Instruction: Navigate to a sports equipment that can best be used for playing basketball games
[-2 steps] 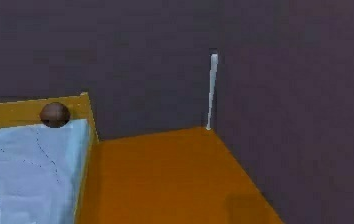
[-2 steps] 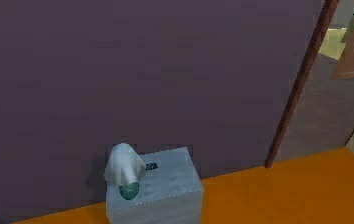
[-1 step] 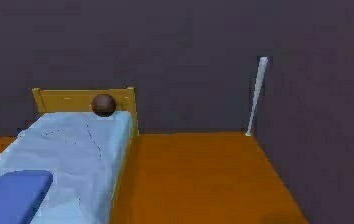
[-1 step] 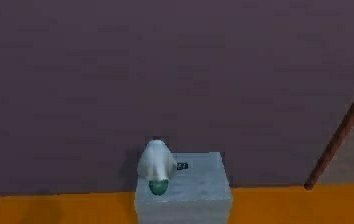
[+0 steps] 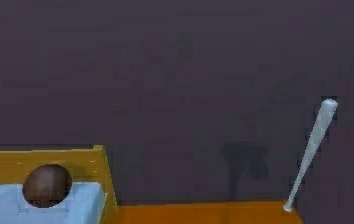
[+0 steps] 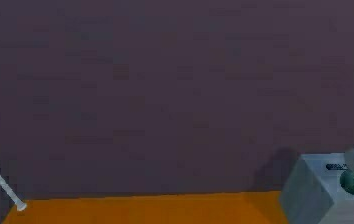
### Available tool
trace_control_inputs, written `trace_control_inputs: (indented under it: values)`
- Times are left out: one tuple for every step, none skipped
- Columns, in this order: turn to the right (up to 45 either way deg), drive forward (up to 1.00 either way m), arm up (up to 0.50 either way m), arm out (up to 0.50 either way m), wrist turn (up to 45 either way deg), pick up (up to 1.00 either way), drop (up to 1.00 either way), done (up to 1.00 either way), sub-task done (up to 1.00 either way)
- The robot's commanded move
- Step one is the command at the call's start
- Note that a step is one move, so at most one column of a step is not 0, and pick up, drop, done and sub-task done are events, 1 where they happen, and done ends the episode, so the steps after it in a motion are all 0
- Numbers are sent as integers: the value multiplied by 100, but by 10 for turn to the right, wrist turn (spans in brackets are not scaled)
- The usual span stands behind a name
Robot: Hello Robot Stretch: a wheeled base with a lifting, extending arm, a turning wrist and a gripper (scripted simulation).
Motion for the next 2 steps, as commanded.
trace_control_inputs:
  values:
    - [-390, 0, 0, 0, 0, 0, 0, 0, 0]
    - [0, 0, 0, 0, 0, 0, 0, 100, 0]
